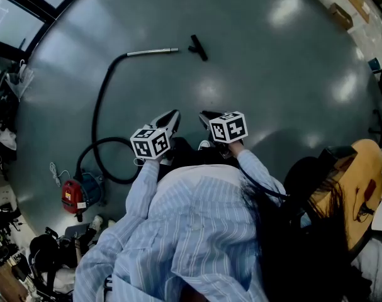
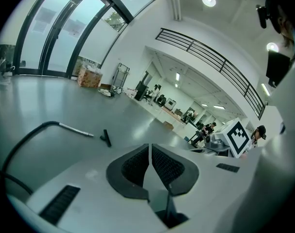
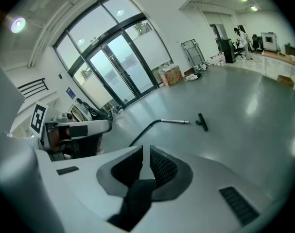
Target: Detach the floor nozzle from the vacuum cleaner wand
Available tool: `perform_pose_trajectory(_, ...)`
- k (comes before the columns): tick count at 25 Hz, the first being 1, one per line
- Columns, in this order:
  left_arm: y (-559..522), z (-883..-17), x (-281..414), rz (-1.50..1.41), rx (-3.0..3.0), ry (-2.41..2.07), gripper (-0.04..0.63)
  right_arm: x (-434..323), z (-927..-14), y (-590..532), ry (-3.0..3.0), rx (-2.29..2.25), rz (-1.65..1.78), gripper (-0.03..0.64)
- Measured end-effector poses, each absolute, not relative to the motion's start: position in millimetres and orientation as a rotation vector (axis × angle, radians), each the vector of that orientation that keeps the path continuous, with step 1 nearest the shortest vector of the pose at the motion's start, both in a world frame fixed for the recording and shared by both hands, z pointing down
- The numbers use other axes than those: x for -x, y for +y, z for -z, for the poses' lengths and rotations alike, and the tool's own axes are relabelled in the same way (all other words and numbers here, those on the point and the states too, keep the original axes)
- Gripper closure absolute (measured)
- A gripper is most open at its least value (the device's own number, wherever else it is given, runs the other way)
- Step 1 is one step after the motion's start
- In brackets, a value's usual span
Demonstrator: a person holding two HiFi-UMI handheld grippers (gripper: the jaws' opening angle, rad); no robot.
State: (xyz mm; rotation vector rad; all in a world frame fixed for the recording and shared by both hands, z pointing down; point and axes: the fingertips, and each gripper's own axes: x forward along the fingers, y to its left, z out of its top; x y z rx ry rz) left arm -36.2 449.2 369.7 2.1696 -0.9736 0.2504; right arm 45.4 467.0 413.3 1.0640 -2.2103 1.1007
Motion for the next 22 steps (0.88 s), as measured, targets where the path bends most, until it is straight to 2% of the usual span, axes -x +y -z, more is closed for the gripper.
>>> perform_pose_trajectory(22,447.3,-357.1,42.7,-0.228,-2.187,-0.994,0.572,-37.3,-402.1,476.8,-2.211,-1.007,-1.026,0.568)
